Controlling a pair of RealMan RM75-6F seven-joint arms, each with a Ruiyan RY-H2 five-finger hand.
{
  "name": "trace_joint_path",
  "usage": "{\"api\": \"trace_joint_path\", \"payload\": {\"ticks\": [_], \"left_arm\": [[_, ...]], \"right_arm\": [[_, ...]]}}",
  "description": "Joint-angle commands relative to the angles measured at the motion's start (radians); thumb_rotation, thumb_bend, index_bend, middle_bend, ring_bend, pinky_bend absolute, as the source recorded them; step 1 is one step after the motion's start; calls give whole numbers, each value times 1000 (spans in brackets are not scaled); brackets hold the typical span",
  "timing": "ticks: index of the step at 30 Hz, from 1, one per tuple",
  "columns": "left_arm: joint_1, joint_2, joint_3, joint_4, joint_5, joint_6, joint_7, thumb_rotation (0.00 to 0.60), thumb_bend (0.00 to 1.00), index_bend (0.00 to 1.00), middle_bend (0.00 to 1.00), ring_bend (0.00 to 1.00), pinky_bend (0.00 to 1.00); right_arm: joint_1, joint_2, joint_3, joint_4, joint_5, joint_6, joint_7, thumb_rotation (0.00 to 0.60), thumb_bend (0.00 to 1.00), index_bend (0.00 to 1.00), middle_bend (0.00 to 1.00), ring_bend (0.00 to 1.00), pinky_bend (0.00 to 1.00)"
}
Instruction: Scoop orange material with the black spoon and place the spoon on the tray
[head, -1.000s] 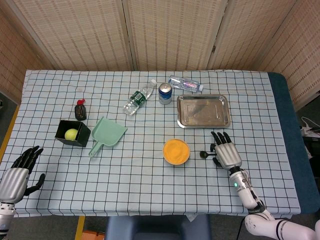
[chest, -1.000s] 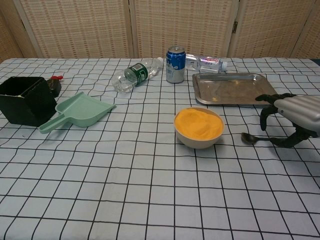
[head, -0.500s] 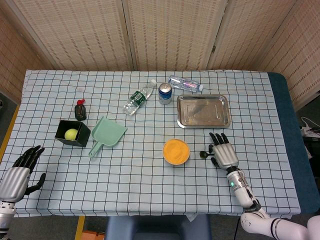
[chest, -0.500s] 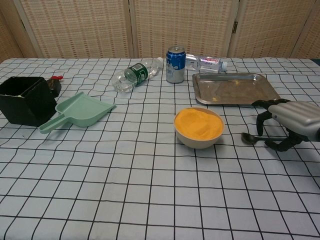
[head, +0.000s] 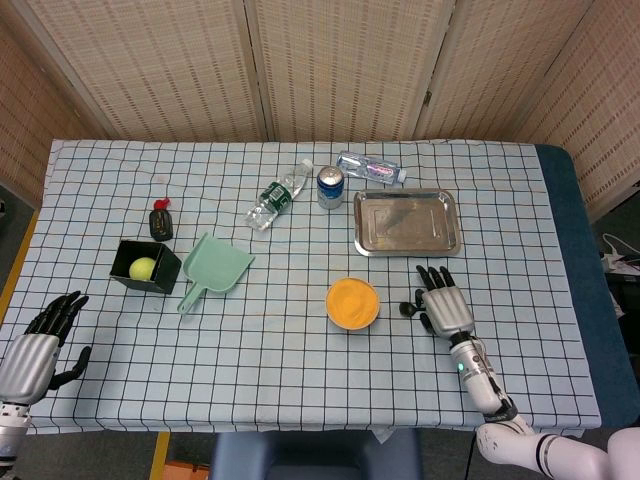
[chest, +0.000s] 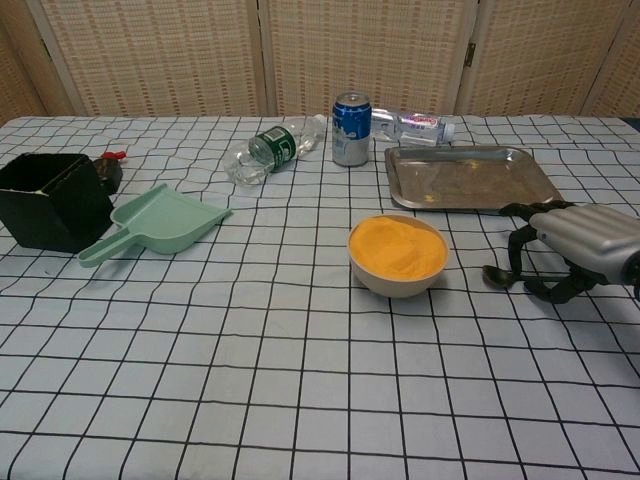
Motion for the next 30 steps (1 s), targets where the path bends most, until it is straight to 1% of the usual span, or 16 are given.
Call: {"api": "trace_joint_path", "payload": {"ticks": [1,9,12,14,19,25,30], "left_arm": [[-1,1,1,-1,-1,-3,-1,600,459,0,0,0,168],[-4,4,3,-2,-5,-12,1,600,459,0,0,0,168],[-7,14,12,-11,3,-25,-25,600,459,0,0,0,168],[-10,21,17,-13,10,-29,-38,600,460,0,0,0,168],[-6,16,10,-7,0,-19,-17,600,460,0,0,0,168],[-3,15,11,-10,3,-12,-11,600,461,0,0,0,168],[-2,17,12,-12,6,-8,-13,600,460,0,0,0,168]], "right_arm": [[2,-4,-1,4,2,1,-2,600,367,473,0,0,0],[3,-17,-6,16,10,1,-5,600,369,495,0,0,0],[3,-22,-7,21,12,4,-6,600,371,510,0,0,0],[2,-25,-7,22,10,9,0,600,372,532,0,0,0],[0,-24,-7,20,1,16,16,600,374,583,0,0,0],[-4,-9,-8,-2,-9,31,18,600,379,597,0,0,0],[-8,15,-7,-43,-21,52,17,600,380,601,0,0,0]]}}
